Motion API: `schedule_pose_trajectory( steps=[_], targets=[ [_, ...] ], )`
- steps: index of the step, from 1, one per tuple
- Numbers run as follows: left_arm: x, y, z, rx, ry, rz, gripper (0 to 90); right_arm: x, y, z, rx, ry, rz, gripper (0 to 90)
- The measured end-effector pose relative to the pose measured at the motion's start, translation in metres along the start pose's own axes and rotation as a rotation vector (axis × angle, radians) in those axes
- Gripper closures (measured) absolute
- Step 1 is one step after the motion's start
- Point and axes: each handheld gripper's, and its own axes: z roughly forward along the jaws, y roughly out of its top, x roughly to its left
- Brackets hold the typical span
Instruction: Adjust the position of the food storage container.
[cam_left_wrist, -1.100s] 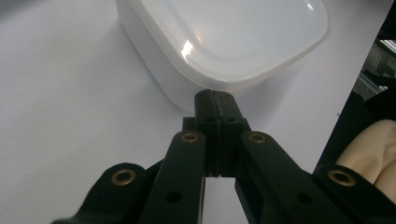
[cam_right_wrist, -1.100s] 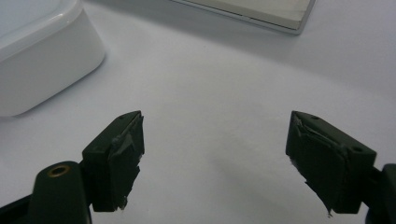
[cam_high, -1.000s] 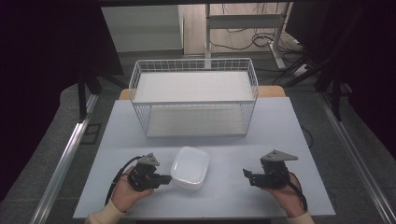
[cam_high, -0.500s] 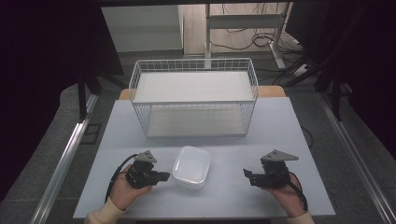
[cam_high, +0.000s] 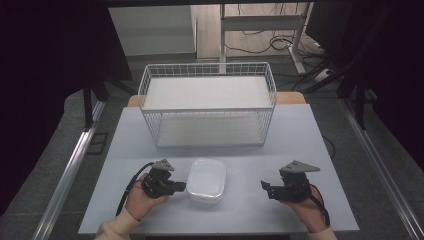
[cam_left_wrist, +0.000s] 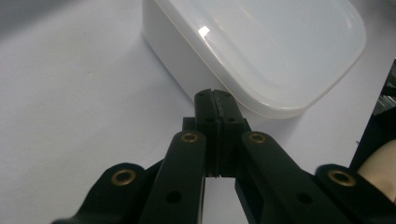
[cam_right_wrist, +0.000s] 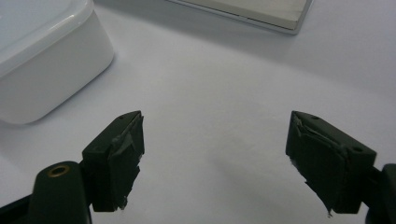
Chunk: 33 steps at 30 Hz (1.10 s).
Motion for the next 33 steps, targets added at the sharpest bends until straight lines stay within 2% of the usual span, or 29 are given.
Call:
schedule_pose_trajectory(
  steps=[8,15,17,18,20,21,22,23,24,25,26,27,28,30,33],
  targets=[
    [-0.011,0.002,0.007,0.009,-0.034,0.019,89.6,0.0,0.0,0.0,-0.001,-0.001,-0.001,19.5],
    [-0.01,0.001,0.006,0.003,-0.035,0.017,89.6,0.0,0.0,0.0,-0.003,0.0,-0.001,19.5],
    [-0.008,0.0,0.002,-0.01,-0.027,0.009,89.5,0.0,0.0,-0.001,-0.007,0.0,-0.002,19.5],
    [-0.006,-0.002,-0.005,-0.039,-0.014,-0.011,89.5,0.0,0.001,-0.002,-0.014,0.001,-0.001,19.5],
    [-0.003,-0.003,-0.011,-0.057,-0.001,-0.02,89.4,0.0,0.001,-0.002,-0.018,0.002,-0.002,19.5],
    [-0.001,-0.005,-0.02,-0.105,0.026,-0.048,83.8,0.0,0.001,-0.003,-0.024,0.003,-0.003,19.5],
    [0.0,-0.006,-0.025,-0.133,0.043,-0.067,78.1,0.0,0.001,-0.003,-0.026,0.005,-0.004,19.5],
    [0.0,-0.006,-0.025,-0.133,0.043,-0.067,71.1,0.0,0.001,-0.003,-0.026,0.005,-0.004,19.5],
    [0.002,-0.007,-0.029,-0.157,0.057,-0.083,64.3,0.001,0.001,-0.003,-0.029,0.006,-0.004,19.4],
    [0.005,-0.008,-0.035,-0.196,0.072,-0.12,57.8,0.001,0.001,-0.003,-0.032,0.007,-0.006,19.3],
    [0.005,-0.008,-0.035,-0.196,0.072,-0.12,52.1,0.001,0.001,-0.003,-0.035,0.012,-0.007,19.2],
    [0.007,-0.008,-0.038,-0.207,0.076,-0.136,47.4,0.002,0.001,-0.003,-0.039,0.015,-0.011,19.2],
    [0.009,-0.008,-0.04,-0.212,0.078,-0.151,47.4,0.002,0.001,-0.003,-0.039,0.015,-0.011,19.2],
    [0.013,-0.009,-0.042,-0.225,0.08,-0.186,38.0,0.003,0.002,-0.004,-0.05,0.031,-0.014,19.2],
    [0.015,-0.01,-0.043,-0.228,0.076,-0.212,34.2,0.003,0.002,-0.004,-0.055,0.038,-0.016,19.2]
  ],
)
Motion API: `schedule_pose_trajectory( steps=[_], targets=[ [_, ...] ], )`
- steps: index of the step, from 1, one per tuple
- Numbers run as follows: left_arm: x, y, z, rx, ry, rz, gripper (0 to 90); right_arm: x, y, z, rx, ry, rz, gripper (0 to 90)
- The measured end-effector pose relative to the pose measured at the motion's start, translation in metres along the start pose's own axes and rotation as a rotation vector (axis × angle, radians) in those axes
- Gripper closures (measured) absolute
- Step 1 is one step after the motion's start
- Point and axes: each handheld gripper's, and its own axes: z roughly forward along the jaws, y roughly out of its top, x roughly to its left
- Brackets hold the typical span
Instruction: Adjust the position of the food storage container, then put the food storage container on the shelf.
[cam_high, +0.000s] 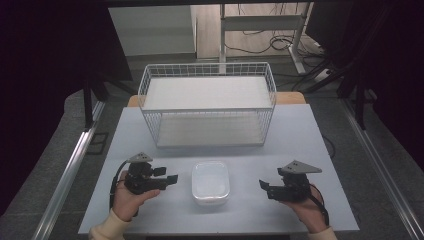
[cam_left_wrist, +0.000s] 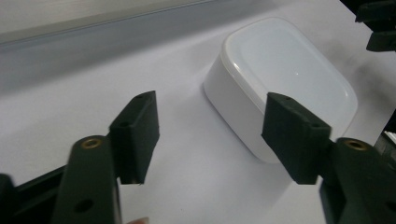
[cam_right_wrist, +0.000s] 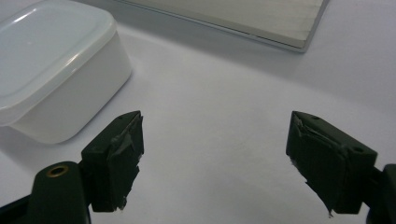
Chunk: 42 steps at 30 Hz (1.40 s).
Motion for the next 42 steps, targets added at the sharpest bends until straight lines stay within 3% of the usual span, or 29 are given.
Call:
schedule_pose_trajectory(
  steps=[5,11,23,31,42],
  targets=[
    [0.003,0.001,-0.005,-0.024,-0.014,-0.035,29.8,0.001,0.001,-0.001,-0.019,0.026,0.003,19.6],
    [0.005,0.002,-0.008,-0.035,-0.021,-0.049,29.5,0.002,0.001,-0.001,-0.02,0.034,0.008,20.7],
    [0.004,0.001,-0.01,-0.044,-0.018,-0.046,29.3,0.002,0.004,-0.001,-0.011,0.056,0.041,21.9],
    [0.002,0.006,-0.007,-0.043,-0.032,-0.056,27.3,0.004,0.012,-0.002,-0.017,0.117,0.113,20.2],
    [-0.003,0.015,-0.003,-0.047,-0.063,-0.06,27.3,0.019,0.032,0.0,-0.053,0.186,0.12,22.7]
  ],
)
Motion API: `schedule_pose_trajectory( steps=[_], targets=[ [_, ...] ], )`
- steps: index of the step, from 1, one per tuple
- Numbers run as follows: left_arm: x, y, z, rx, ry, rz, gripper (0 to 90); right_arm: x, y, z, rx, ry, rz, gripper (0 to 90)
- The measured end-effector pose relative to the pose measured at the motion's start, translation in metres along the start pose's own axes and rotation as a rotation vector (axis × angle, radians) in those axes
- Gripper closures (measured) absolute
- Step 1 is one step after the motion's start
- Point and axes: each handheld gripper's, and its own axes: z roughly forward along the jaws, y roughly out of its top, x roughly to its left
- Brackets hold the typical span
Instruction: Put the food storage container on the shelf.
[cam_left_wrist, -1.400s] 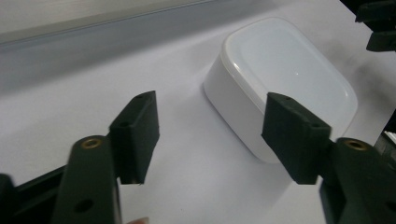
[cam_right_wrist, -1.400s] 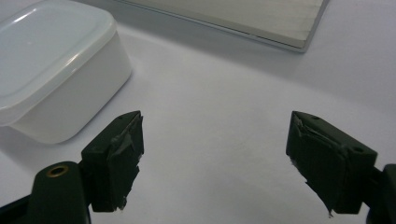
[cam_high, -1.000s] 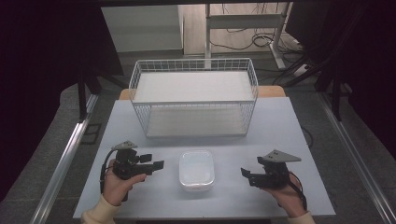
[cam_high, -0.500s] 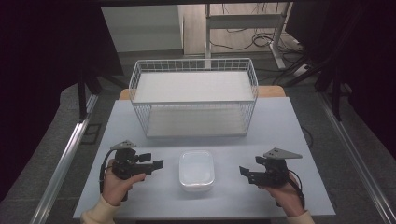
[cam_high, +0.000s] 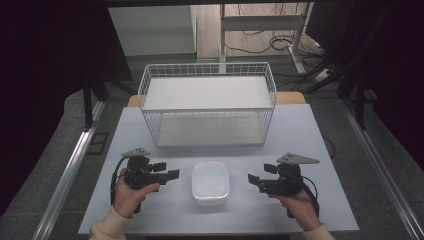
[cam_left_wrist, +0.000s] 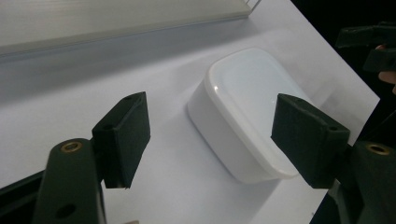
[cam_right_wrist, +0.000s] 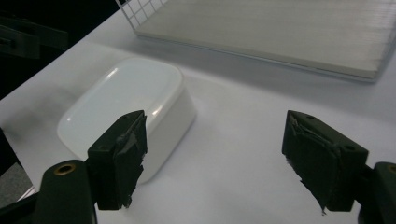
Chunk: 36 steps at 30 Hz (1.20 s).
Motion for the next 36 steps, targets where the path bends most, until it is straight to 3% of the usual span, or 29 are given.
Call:
schedule_pose_trajectory(
  steps=[5,15,21,28,36],
  targets=[
    [-0.003,0.008,0.011,0.007,-0.039,-0.019,27.3,0.011,0.01,0.014,0.008,0.029,-0.003,24.8],
    [0.001,0.006,0.024,0.04,-0.057,-0.054,27.5,0.026,0.021,0.043,0.041,0.092,0.042,27.1],
    [0.0,0.002,0.037,0.074,-0.082,-0.066,27.8,0.03,0.017,0.06,0.086,0.105,0.073,28.2],
    [-0.004,0.0,0.045,0.093,-0.094,-0.066,28.9,0.028,0.01,0.069,0.108,0.128,0.115,30.7],
    [-0.004,-0.001,0.054,0.117,-0.107,-0.083,29.1,0.031,0.006,0.077,0.14,0.139,0.117,31.4]
  ],
)
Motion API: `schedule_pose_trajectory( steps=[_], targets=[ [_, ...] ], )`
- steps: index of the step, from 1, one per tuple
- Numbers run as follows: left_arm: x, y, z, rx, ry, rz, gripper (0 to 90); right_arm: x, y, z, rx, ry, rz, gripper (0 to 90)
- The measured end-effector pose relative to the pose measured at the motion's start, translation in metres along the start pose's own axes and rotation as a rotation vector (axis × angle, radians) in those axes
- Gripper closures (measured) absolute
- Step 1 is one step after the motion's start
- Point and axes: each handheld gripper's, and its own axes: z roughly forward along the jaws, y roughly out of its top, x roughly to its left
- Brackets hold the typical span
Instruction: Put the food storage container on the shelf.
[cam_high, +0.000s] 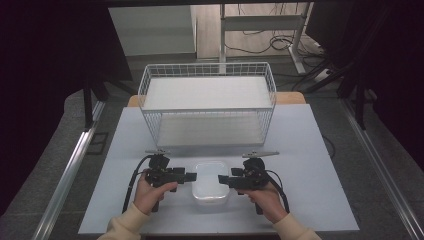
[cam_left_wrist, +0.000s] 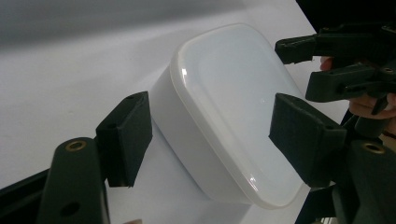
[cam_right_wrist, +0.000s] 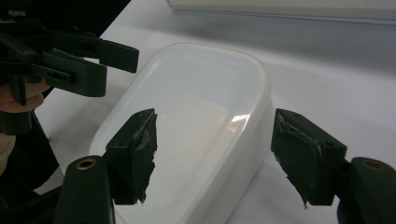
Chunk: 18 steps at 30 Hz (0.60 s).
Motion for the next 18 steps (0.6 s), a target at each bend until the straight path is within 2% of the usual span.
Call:
schedule_pose_trajectory(
  steps=[10,11,14,15,18],
  targets=[
    [0.0,-0.001,0.011,0.033,-0.023,-0.023,29.6,0.0,-0.004,0.007,0.021,0.009,0.018,31.9],
    [0.0,-0.001,0.011,0.035,-0.026,-0.029,29.7,0.0,-0.004,0.008,0.023,0.014,0.025,32.0],
    [0.006,-0.004,0.015,0.035,-0.075,-0.087,30.1,-0.001,-0.005,0.008,0.024,0.022,0.034,32.2],
    [0.007,-0.005,0.017,0.045,-0.054,-0.082,31.1,-0.001,-0.005,0.009,0.024,0.022,0.034,33.0],
    [0.007,-0.005,0.018,0.048,-0.059,-0.084,33.3,-0.001,-0.005,0.01,0.026,0.026,0.041,34.8]
  ],
)
